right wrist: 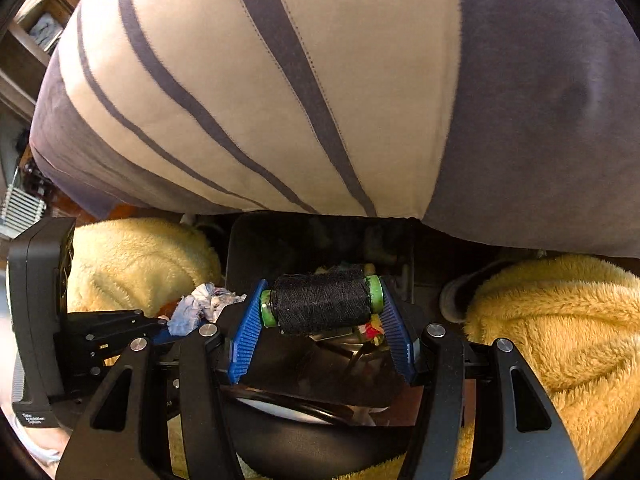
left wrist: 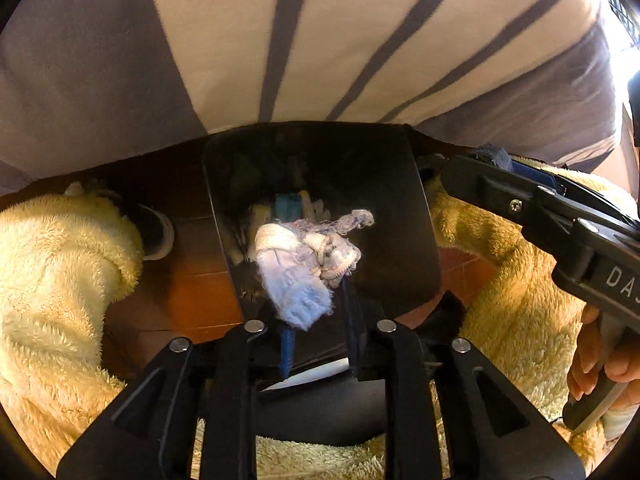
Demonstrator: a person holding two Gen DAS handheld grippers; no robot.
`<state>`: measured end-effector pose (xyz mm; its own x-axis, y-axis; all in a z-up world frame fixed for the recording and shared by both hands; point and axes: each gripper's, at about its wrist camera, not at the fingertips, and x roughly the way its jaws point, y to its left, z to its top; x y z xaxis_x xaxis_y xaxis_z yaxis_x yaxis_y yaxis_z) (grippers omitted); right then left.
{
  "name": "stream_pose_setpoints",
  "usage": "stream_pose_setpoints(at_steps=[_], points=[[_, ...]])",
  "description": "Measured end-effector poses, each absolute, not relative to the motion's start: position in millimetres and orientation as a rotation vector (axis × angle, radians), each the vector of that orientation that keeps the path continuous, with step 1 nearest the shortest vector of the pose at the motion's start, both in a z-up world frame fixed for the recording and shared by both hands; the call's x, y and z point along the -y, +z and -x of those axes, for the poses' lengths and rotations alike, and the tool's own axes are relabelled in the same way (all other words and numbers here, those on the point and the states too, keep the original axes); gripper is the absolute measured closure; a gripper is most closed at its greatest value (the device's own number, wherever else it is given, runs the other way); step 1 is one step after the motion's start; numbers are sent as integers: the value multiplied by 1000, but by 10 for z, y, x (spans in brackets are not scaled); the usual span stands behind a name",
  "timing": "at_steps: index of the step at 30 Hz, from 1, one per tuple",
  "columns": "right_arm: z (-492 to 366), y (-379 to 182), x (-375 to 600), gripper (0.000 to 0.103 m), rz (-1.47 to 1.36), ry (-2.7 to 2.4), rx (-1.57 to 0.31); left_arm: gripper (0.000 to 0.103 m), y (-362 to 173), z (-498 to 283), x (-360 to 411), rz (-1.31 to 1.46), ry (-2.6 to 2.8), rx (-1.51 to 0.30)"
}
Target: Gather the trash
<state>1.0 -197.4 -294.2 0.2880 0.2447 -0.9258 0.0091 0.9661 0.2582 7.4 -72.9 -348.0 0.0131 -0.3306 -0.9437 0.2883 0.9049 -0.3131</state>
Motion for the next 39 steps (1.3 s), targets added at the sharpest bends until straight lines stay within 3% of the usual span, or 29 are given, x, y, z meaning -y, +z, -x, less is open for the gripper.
stream_pose_setpoints(at_steps=[2, 5, 8, 11, 16, 30, 39], points=[[-45, -2948, 1987, 32, -230, 153, -1274, 70, -3505, -49, 714, 40, -470, -1485], [-46, -2932, 2017, 30, -232, 140, -1271, 61, -3481, -55, 658, 43, -449, -1477], [-34, -2907, 2072, 26, -239, 116, -1260, 44, -3366, -55, 644, 32, -425, -1440], [-2, -2812, 2155, 11, -232, 80, -1228, 26, -3199, -52, 602, 11, -398, -1382], [108, -2538, 2257, 4, -190, 17, -1152, 8, -2800, -20, 506, -10, -354, -1256], [494, -947, 2333, 3, -82, -125, -703, 8, -1060, 123, 168, -26, -202, -741], [666, -234, 2170, 3, -5, -138, -503, 8, -226, 314, 80, -19, -147, -526]])
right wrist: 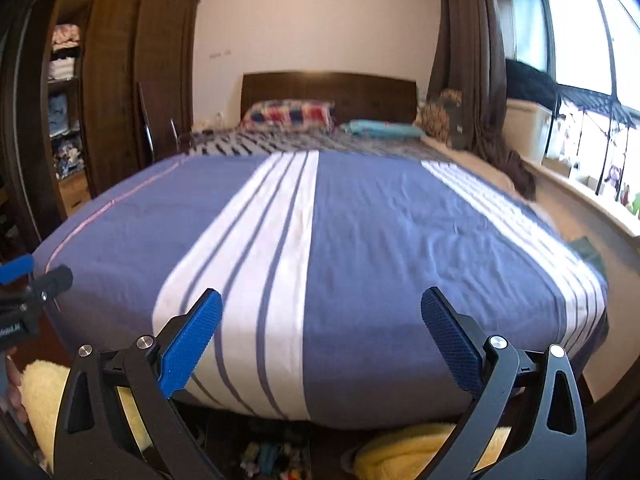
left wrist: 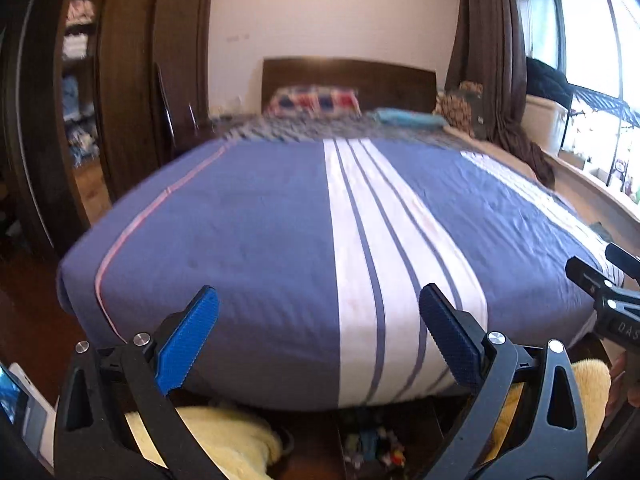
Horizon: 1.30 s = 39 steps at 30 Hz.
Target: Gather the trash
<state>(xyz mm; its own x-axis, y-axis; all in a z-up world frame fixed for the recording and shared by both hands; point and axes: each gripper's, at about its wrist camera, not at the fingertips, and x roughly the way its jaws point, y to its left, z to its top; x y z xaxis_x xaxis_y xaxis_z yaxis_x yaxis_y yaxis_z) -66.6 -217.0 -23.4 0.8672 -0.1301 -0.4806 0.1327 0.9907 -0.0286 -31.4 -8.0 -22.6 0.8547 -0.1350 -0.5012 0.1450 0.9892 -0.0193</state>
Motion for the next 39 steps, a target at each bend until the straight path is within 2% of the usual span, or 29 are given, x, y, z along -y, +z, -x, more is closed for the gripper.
stream_pose_setpoints(at_steps=[9, 15, 39], points=[[763, 202, 2132, 3, -8, -174, -385, 8, 226, 448, 49, -13, -128, -402], [856, 372, 2172, 3, -31, -188, -321, 8, 274, 486, 127, -20, -139, -375], [960, 371, 2175, 3, -58, -209, -302, 8, 380, 642, 150, -15, -136, -347]])
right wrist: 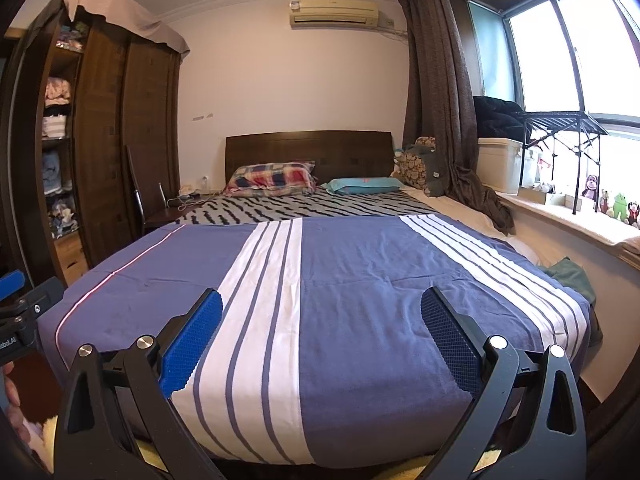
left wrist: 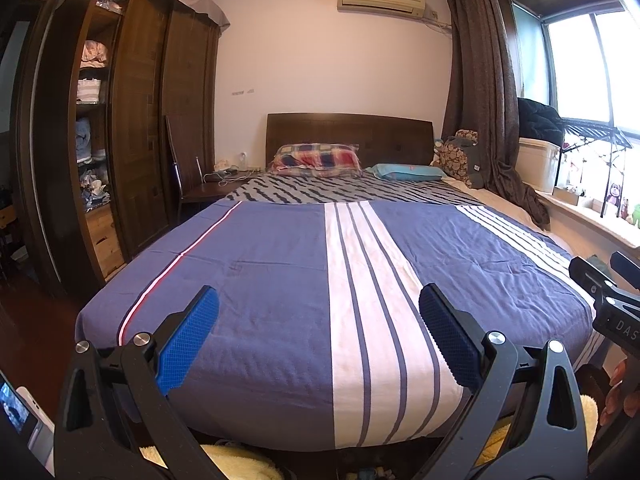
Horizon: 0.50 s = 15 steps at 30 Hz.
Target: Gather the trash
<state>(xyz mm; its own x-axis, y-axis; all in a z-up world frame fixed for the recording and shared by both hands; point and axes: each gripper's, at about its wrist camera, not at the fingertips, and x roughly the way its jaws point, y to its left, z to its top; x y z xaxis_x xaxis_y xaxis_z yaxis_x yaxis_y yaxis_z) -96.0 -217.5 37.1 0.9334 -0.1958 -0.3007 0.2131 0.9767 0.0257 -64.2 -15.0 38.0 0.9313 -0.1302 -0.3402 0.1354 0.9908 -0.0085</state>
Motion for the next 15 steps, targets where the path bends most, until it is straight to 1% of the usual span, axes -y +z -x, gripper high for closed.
stream_pose_setpoints(at_steps=[15], points=[[953, 368, 2165, 3, -67, -193, -307, 8, 415, 662, 160, -17, -137, -346]])
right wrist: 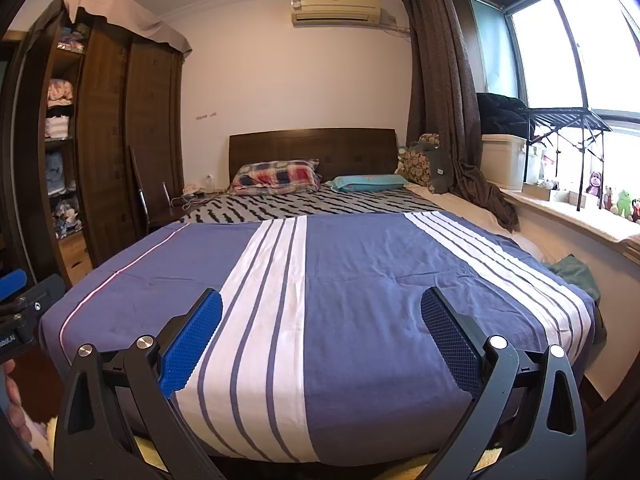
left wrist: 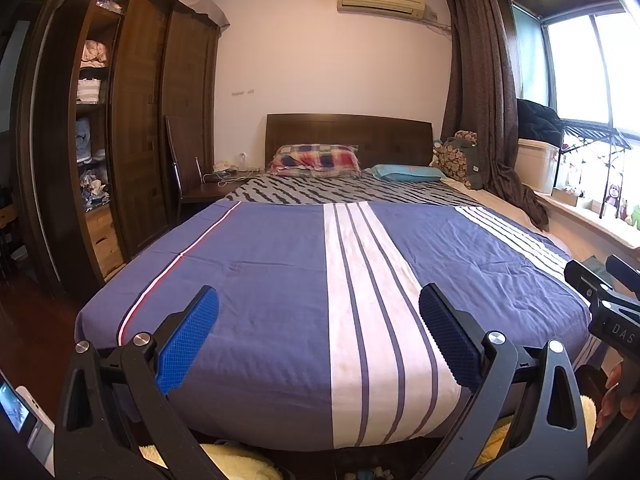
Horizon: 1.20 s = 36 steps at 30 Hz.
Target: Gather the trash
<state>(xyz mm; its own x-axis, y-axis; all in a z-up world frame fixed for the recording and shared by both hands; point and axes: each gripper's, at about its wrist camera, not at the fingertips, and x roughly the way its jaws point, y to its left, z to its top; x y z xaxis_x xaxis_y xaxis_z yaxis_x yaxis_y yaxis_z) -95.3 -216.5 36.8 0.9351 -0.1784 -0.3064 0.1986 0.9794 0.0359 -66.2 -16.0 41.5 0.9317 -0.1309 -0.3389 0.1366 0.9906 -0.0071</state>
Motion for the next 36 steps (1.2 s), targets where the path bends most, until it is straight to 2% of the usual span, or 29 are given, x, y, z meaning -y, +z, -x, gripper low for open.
stream_pose_setpoints(at_steps=[36], points=[[909, 433, 2047, 3, -37, -181, -312, 8, 472, 686, 43, 10, -134, -331]])
